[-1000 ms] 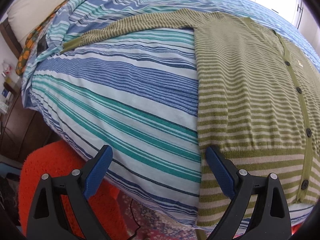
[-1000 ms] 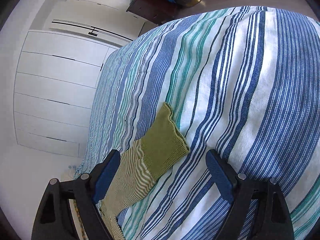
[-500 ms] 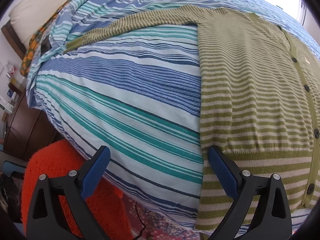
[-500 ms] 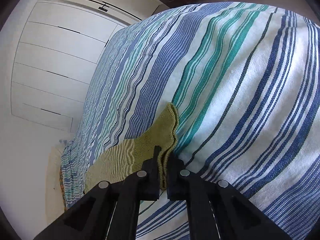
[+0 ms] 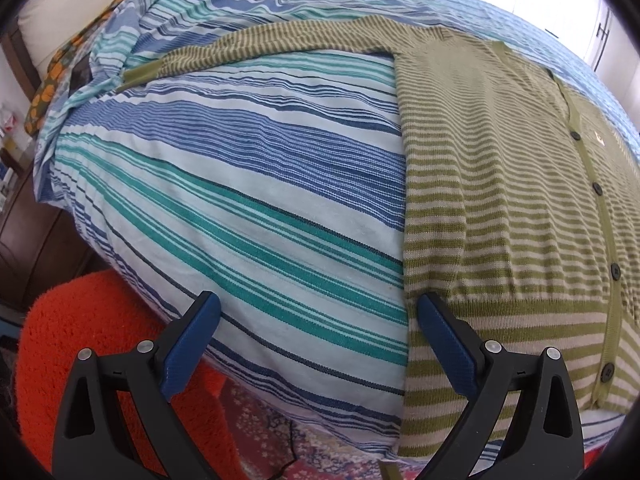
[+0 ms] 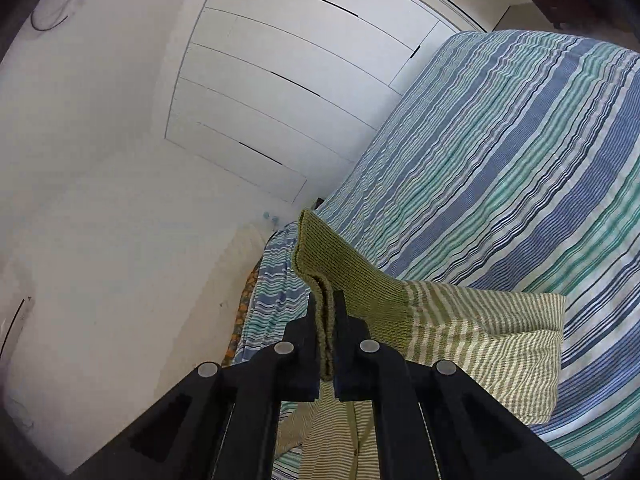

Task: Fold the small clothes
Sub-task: 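Grasp the sleeve cuff with the right gripper and fold it across the cardigan body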

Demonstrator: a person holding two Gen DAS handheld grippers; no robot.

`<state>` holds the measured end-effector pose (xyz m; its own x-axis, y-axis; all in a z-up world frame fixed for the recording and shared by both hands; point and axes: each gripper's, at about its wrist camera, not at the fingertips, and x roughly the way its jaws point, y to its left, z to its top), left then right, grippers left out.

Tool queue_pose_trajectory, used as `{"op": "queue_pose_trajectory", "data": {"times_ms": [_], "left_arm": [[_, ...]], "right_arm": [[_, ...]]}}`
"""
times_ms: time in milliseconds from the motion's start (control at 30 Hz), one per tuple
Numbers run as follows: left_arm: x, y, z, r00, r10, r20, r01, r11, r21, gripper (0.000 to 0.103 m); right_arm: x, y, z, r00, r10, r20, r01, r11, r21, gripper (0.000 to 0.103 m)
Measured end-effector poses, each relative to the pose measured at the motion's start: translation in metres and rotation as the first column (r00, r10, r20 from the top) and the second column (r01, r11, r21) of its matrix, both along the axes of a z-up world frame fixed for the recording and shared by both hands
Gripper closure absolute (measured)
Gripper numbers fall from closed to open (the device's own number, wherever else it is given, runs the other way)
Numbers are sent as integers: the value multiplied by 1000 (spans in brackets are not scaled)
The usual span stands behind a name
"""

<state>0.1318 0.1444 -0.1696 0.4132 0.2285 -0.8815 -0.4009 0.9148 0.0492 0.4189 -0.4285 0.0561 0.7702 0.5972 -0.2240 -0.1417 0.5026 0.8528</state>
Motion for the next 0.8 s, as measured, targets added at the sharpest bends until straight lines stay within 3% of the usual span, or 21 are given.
{"op": "queue_pose_trajectory", "data": {"times_ms": [167, 400, 600, 800], "left_arm": [[0, 7, 3, 999, -31, 14, 32, 999, -31, 4], [-2, 26, 6, 1000, -8, 15, 10, 995, -96, 4], [-2, 32, 4, 1000, 17, 13, -15, 991, -131, 4], [1, 30, 1, 1000, 12, 0, -12, 993, -118, 4]], "right_arm": [[34, 132, -8, 995, 98, 7, -98, 995, 33, 99], [62, 278, -82, 980, 170, -107, -174, 984, -35, 99], [60, 347, -147, 955, 198, -220, -220, 972, -81, 99], [57, 391, -175, 939, 242, -244, -263, 963, -57, 99]]}}
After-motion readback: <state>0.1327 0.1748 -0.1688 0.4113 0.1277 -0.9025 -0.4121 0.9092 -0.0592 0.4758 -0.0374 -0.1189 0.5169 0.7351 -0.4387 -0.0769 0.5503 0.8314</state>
